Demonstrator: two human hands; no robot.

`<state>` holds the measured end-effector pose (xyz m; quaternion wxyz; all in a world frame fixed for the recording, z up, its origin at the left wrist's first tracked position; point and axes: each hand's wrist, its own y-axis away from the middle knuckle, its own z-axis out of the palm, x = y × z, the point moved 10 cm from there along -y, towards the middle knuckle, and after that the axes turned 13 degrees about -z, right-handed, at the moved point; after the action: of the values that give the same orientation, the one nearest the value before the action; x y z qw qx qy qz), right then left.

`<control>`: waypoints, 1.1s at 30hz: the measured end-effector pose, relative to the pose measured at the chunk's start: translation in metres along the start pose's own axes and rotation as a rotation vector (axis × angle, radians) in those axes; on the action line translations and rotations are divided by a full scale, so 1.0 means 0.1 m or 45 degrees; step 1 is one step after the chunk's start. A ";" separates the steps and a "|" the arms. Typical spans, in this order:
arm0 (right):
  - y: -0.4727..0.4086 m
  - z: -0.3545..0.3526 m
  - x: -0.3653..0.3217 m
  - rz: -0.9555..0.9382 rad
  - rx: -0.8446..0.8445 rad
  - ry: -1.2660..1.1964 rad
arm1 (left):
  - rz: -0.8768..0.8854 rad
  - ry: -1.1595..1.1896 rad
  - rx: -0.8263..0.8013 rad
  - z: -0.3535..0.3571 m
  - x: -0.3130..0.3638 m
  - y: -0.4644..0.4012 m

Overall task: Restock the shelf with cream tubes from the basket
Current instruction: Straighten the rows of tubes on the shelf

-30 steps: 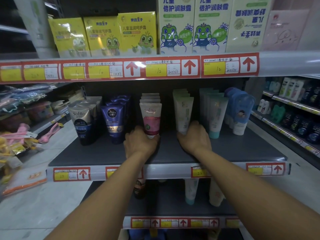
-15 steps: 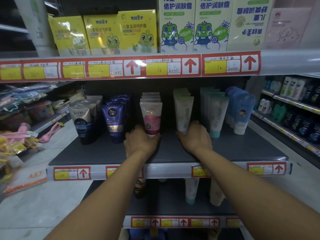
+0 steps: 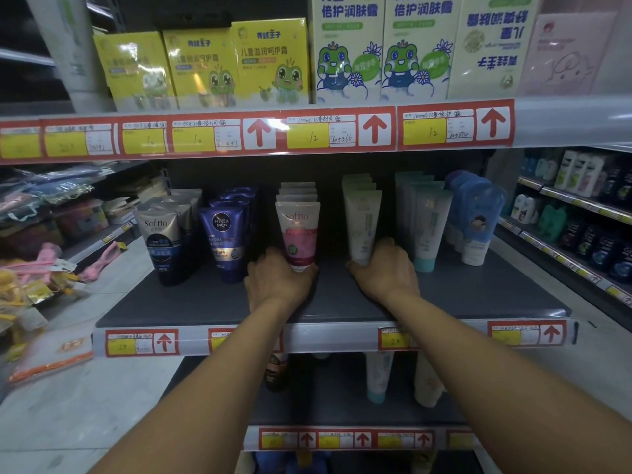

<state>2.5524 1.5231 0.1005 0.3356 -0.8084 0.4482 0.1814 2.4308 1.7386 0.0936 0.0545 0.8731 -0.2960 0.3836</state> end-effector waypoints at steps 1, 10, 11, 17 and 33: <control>0.01 -0.02 0.00 -0.002 0.026 -0.013 | -0.007 0.003 0.002 -0.01 0.00 0.01; 0.23 -0.49 -0.26 -0.224 0.521 -0.098 | -0.001 0.377 0.134 -0.29 0.05 0.23; 0.27 -0.53 -0.28 -0.246 0.544 -0.104 | 0.032 0.391 0.162 -0.33 0.07 0.27; 0.46 -0.77 -0.32 -0.378 0.548 -0.021 | 0.265 0.265 0.226 -0.38 0.31 0.49; 0.63 -1.69 0.73 -0.229 0.608 0.222 | 0.428 0.268 -0.183 0.48 1.32 1.24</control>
<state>2.5367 1.3361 0.1531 0.4916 -0.7555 0.4320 -0.0304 2.4624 1.5592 0.1364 0.0824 0.7604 -0.4567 0.4543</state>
